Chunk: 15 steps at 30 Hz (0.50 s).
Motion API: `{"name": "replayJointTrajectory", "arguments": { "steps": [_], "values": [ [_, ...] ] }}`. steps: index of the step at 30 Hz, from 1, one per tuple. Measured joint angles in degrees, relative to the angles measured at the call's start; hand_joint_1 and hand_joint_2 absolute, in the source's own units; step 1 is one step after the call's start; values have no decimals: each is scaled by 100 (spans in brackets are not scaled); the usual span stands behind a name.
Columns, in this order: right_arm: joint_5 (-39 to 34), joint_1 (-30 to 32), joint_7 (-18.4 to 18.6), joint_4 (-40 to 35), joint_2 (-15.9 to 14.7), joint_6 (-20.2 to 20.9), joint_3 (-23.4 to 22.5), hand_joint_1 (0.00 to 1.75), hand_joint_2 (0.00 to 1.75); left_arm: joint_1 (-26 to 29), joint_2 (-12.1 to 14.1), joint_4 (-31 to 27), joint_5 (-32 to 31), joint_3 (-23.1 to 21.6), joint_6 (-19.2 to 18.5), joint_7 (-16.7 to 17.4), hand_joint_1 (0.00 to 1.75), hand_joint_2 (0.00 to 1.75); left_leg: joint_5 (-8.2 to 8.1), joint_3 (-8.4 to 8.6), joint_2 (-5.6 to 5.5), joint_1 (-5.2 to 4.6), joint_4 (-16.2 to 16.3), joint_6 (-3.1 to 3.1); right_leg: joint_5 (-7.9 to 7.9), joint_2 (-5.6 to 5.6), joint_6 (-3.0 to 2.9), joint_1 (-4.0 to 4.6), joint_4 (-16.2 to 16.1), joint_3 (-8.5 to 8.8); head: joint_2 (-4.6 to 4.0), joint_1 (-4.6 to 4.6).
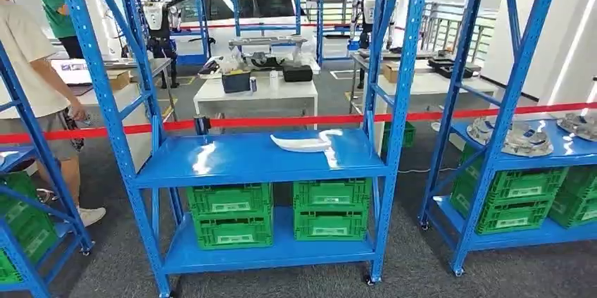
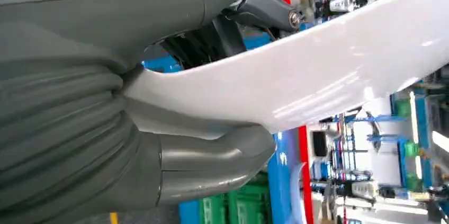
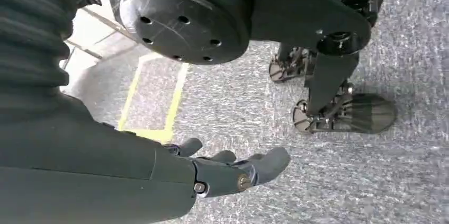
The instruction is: Take the parts from the cabinet and place them on the table.
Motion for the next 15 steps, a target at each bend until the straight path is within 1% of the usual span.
{"name": "replayJointTrajectory", "arguments": {
  "steps": [1, 2, 3, 4, 5, 6, 7, 8, 9, 10, 11, 12, 13, 14, 15],
  "values": [
    [0, 6, 2, 0, 0, 0, 0, 0, 175, 25, -2, -2, -2, 42, 0, 2, 175, 175, 41, -20, 2, -25, 2, 52, 51, 2, 37, -16, -16, 2, 0, 2],
    [0, 22, 4, 4, -4, 0, 0, 0, 175, 32, -9, 0, -22, 68, 0, 2, 175, 175, 115, -67, 13, 12, -36, 124, 47, 12, 76, -11, -3, -31, -2, -6],
    [0, 23, 2, 4, -9, 0, 0, 0, 175, 23, -13, -4, -44, 101, 15, 2, 175, 175, 177, -120, 34, 12, -35, 165, -155, 41, 99, -34, 110, -84, -2, 2],
    [0, 28, -7, 4, -7, 2, 0, 0, 175, 30, -15, -9, -46, 134, 24, -2, 175, 175, 237, -192, 32, 10, -35, 217, -547, 48, 108, -29, 403, -167, 0, 5],
    [0, 27, -33, 4, -7, 2, 0, 0, 175, 39, -24, -11, -48, 190, 24, -9, 175, 175, 295, -264, 39, 6, -32, 246, -896, 50, 123, -35, 790, -265, -2, 2],
    [0, 23, -39, 4, -7, 7, 0, 0, 175, 52, -30, -11, -48, 241, 22, -15, 175, 175, 359, -343, 43, -5, -28, 248, -1172, 51, 131, -38, 1222, -349, -2, 2],
    [0, 24, -42, 4, -7, 7, 0, 0, 175, 58, -37, -15, -42, 285, 20, -17, 175, 175, 419, -428, 48, -12, -19, 247, -1265, 51, 135, -39, 1555, -386, 0, 5],
    [0, 24, -33, 4, -7, 7, 0, 0, 175, 61, -46, -18, -33, 335, 9, -18, 175, 175, 484, -521, 50, -15, 3, 243, -1166, 51, 134, -39, 1734, -354, -2, 0],
    [7, 24, -28, 4, -9, 2, 0, 0, 175, 67, -57, -24, -26, 381, -7, -20, 175, 175, 551, -605, 48, -14, 35, 234, -937, 51, 126, -38, 1682, -223, -2, 5],
    [11, 21, -22, 4, -9, 4, 0, 0, 175, 76, -65, -31, -24, 426, -20, -26, 175, 175, 612, -731, 43, -13, 82, 221, -692, 51, 112, -38, 1430, 5, -2, 2],
    [22, 15, -15, 4, -11, 2, 0, 0, 175, 83, -74, -35, -22, 466, -35, -28, 175, 175, 666, -851, 34, -9, 133, 198, -558, 51, 88, -37, 970, 364, -2, 7],
    [26, 5, -18, 2, -15, 4, -2, 0, 175, 86, -81, -44, -22, 495, -42, -31, 175, 175, 699, -910, 33, -3, 185, 176, -617, 57, 63, -32, 527, 708, -2, 5],
    [28, -8, -20, 2, -17, 4, -2, 0, 175, 97, -90, -64, -22, 525, -42, -37, 175, 175, 722, -987, 37, -29, 232, 143, -857, 61, 31, 4, -14, 1029, -2, 5],
    [28, -25, -24, 4, -17, 4, -2, 0, 175, 98, -94, -74, -18, 547, -42, -39, 175, 175, 780, -1012, 50, -24, 236, 98, -958, 65, 5, 10, -209, 1099, -2, 2],
    [31, -25, -5, 4, -17, 4, 0, 0, 175, 93, -103, -77, -22, 556, -50, -33, 175, 175, 846, -1027, 53, -12, 221, 65, -916, 68, -11, 14, -192, 1048, -2, 5]
  ]
}}
